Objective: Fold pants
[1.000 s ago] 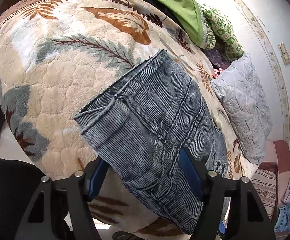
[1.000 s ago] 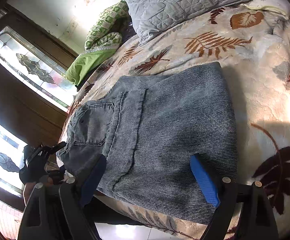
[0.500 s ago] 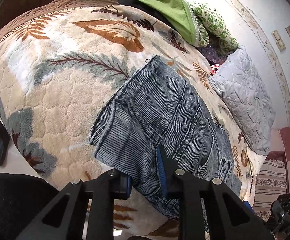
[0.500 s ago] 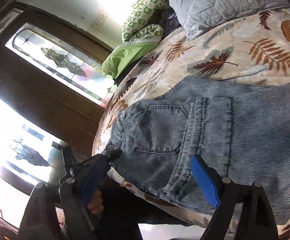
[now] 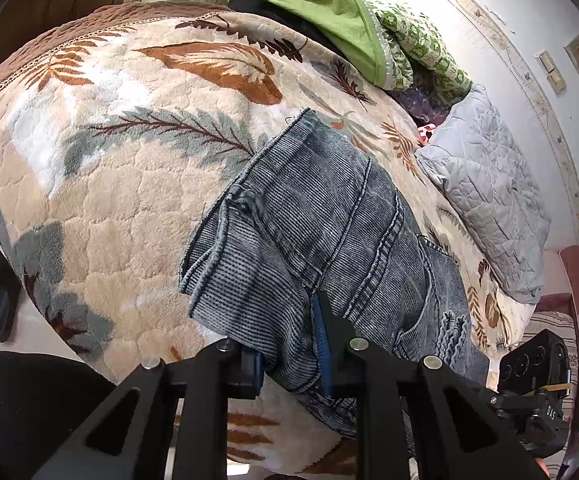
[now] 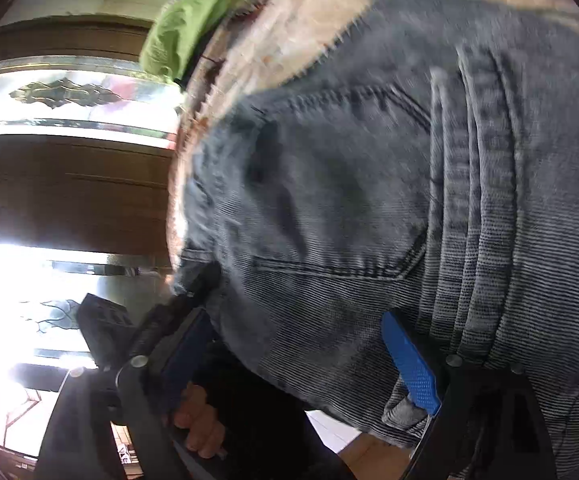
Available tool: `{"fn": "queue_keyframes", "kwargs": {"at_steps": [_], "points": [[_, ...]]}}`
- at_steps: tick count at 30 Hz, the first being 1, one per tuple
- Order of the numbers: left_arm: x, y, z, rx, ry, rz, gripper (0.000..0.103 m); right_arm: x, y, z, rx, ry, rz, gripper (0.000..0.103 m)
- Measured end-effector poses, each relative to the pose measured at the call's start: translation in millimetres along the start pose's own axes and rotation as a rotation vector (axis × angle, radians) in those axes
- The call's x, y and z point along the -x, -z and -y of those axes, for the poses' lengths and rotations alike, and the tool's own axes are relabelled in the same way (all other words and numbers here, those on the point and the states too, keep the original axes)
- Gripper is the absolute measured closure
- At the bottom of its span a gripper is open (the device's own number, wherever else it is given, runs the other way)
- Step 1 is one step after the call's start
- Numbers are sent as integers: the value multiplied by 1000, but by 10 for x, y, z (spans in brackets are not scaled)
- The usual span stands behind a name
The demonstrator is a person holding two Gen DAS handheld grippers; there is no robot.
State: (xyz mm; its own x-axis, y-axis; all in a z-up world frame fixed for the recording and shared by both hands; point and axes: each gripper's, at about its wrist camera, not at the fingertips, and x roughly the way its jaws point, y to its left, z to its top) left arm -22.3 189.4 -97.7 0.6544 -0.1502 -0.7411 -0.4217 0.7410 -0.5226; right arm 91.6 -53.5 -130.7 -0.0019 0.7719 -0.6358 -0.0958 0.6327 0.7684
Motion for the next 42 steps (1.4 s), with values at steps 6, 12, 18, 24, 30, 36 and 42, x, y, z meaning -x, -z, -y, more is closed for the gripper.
{"fn": "queue_keyframes", "kwargs": {"at_steps": [6, 12, 18, 24, 30, 36, 42], "points": [[77, -6, 139, -55, -35, 31, 82, 487, 87, -94, 29, -40, 108, 13], [275, 14, 482, -175, -75, 114, 84, 1195, 377, 323, 24, -19, 299, 13], [428, 5, 874, -274, -105, 166, 85, 1781, 538, 841, -31, -52, 461, 13], [622, 202, 1504, -458, -124, 257, 86, 1937, 629, 1150, -82, -123, 482, 13], [721, 751, 2240, -708, -92, 328, 87, 2172, 741, 1343, -115, -160, 568, 13], [459, 1534, 2732, -923, -22, 255, 87, 2491, 944, 1635, -191, -185, 679, 13], [-494, 2221, 2857, -1110, -52, -100, 86, 2547, 1005, 1847, -262, -187, 696, 13]]}}
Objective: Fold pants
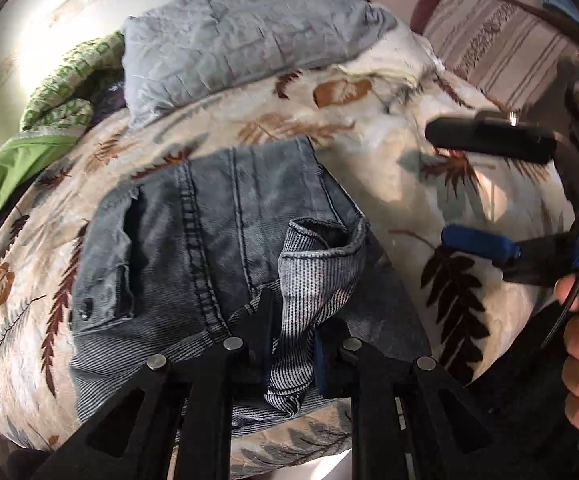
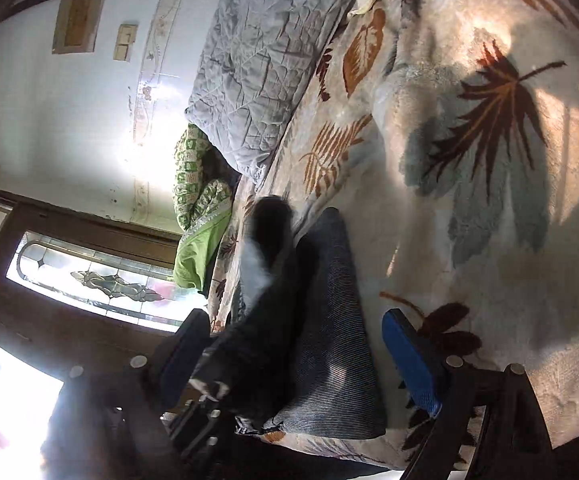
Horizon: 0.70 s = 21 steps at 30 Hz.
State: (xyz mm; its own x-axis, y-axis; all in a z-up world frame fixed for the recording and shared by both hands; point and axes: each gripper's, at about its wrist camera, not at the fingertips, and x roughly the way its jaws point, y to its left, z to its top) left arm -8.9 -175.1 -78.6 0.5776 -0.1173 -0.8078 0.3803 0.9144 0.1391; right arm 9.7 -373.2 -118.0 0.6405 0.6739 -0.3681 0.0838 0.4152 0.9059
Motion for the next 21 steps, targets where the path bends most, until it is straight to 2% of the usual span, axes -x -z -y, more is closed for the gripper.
{"fn": "queue_keyframes", "kwargs": {"at_steps": [1, 2, 4, 6, 8, 10, 11, 13, 15, 18, 21], "points": [[71, 10, 24, -2, -8, 27, 84, 4, -3, 44, -14, 8, -4, 13], [171, 0, 3, 17, 26, 46, 76, 1, -2, 81, -25, 14, -10, 13], [388, -37, -150, 72, 144, 65, 66, -4, 2, 128, -33, 23, -19, 13], [646, -39, -383, 133, 191, 123, 58, -13, 9, 134, -28, 23, -23, 13], [895, 15, -680, 221, 146, 203, 46, -26, 24, 109, -18, 14, -32, 13], [1026, 108, -1001, 311, 69, 258, 39, -54, 61, 51, 3, -10, -54, 13], [994, 141, -1158, 346, 5, 259, 38, -62, 90, 16, 15, -16, -69, 13], [807, 213, -1408, 397, -92, 197, 38, -102, 162, -59, 25, -40, -106, 13], [551, 325, -1555, 430, -105, 111, 39, -140, 267, -120, 21, -83, -148, 13], [244, 515, -1534, 424, -73, 22, 38, -249, 429, -202, 51, -43, -203, 13], [205, 610, -1491, 415, -82, 58, 38, -378, 470, -278, 53, -6, -219, 13]]}}
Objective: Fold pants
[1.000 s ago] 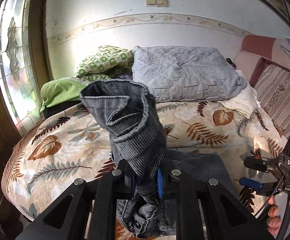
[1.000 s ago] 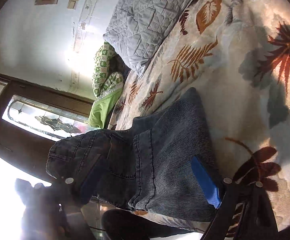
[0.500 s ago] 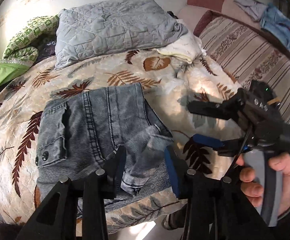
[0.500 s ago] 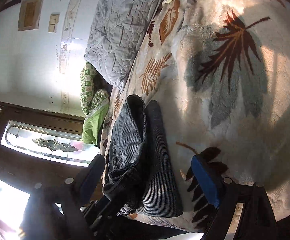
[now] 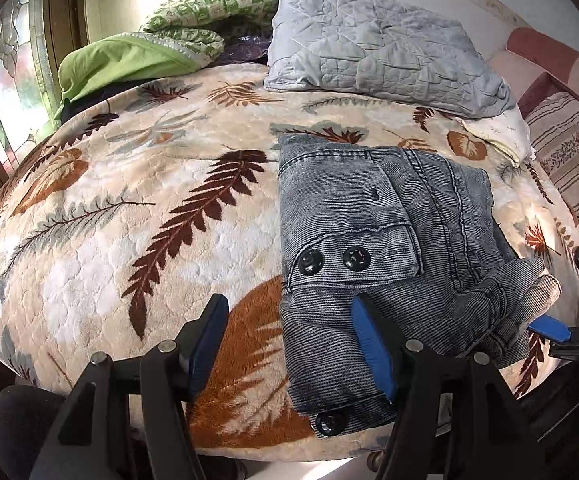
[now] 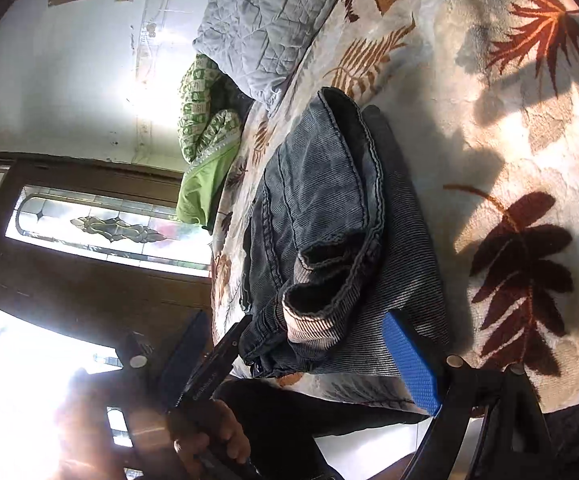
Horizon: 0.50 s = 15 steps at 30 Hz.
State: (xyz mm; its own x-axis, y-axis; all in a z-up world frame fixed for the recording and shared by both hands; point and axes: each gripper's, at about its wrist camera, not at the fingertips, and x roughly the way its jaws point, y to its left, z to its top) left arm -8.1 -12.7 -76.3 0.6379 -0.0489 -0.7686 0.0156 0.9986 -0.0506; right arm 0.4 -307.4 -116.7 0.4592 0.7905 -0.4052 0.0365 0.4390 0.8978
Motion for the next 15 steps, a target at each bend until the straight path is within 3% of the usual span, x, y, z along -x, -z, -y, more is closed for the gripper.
{"fn": "queue_keyframes", "kwargs": {"at_steps": [5, 6, 8, 10, 15], "points": [[-38, 43, -77, 32, 40, -8, 38, -200, -117, -110, -33, 100, 10, 14], [-59, 52, -95, 41, 48, -10, 38, -214, -126, -127, -30, 139, 25, 19], [-90, 66, -125, 52, 60, -13, 37, -209, -88, -149, -28, 186, 32, 66], [-100, 76, -145, 57, 74, -12, 35, -129, -2, -230, 21, 275, 75, 72], [-66, 47, -196, 85, 116, -24, 33, -140, 162, -164, 107, 460, 86, 72]]}}
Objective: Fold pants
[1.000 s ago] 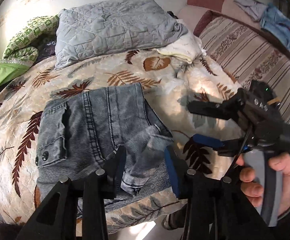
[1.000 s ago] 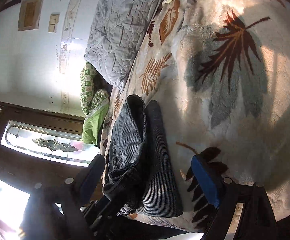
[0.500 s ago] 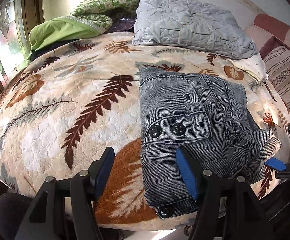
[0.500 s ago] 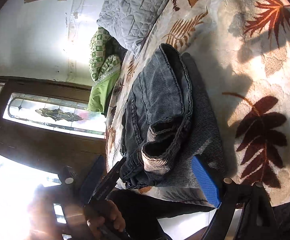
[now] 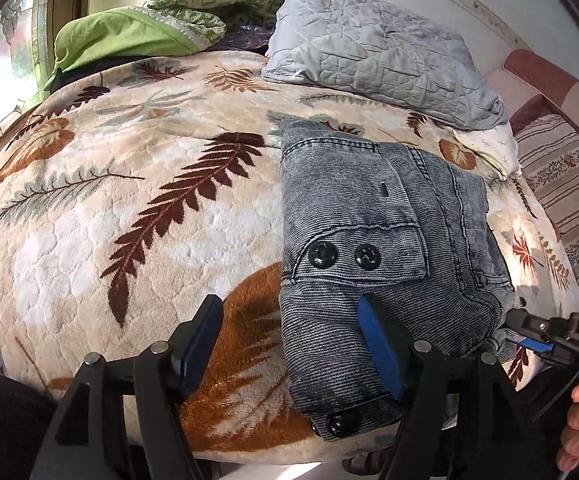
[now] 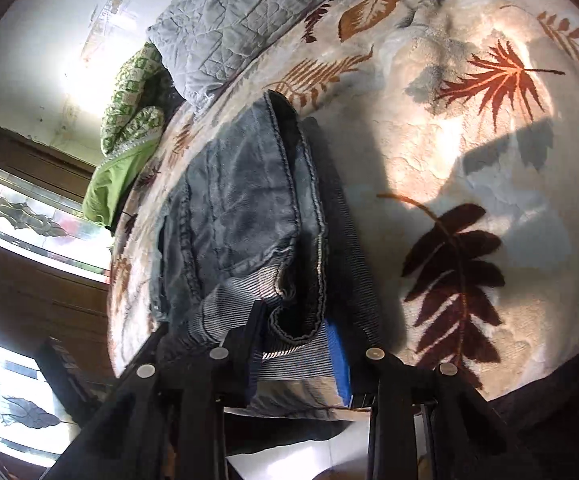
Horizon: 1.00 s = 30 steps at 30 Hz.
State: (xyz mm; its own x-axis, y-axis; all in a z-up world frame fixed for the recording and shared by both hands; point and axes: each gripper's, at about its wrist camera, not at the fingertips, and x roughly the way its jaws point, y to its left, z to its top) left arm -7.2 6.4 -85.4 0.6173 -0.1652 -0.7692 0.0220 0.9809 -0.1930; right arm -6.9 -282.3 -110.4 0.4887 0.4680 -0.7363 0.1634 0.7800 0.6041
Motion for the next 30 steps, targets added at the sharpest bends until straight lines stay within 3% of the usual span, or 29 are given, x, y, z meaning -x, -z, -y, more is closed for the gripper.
{"fn": "queue_keyframes", "kwargs": {"at_steps": [5, 6, 8, 10, 12, 14, 15, 18, 21, 26, 28, 30], "points": [[390, -87, 107, -33, -8, 142, 33, 120, 65, -34, 44, 14, 57, 74], [337, -74, 168, -70, -29, 124, 32, 150, 68, -49, 63, 34, 64, 74], [15, 27, 261, -141, -71, -12, 32, 43, 54, 10, 74, 53, 10, 73], [-39, 95, 207, -102, -68, -2, 31, 2, 52, 129, 25, 9, -6, 73], [-23, 58, 181, -94, -58, -12, 31, 99, 31, 116, 21, -2, -10, 68], [-40, 72, 166, -89, -59, -10, 29, 280, 34, 77, 13, -7, 27, 39], [-42, 83, 159, -80, -58, -5, 28, 372, 27, 47, 9, -38, 45, 38], [-55, 76, 135, -62, -48, -11, 27, 512, -7, -88, -8, -161, 60, 38], [-66, 85, 93, -35, -33, -17, 24, 308, -42, -165, -74, -318, -20, 38], [-63, 89, 60, -22, -11, -20, 22, -179, -21, 125, -203, -280, -88, 42], [-57, 91, 62, -23, -9, -12, 22, -174, -1, 194, -240, -308, -75, 43], [-75, 89, 61, -20, -11, -14, 22, -124, -46, 118, -206, -275, -67, 43]]}}
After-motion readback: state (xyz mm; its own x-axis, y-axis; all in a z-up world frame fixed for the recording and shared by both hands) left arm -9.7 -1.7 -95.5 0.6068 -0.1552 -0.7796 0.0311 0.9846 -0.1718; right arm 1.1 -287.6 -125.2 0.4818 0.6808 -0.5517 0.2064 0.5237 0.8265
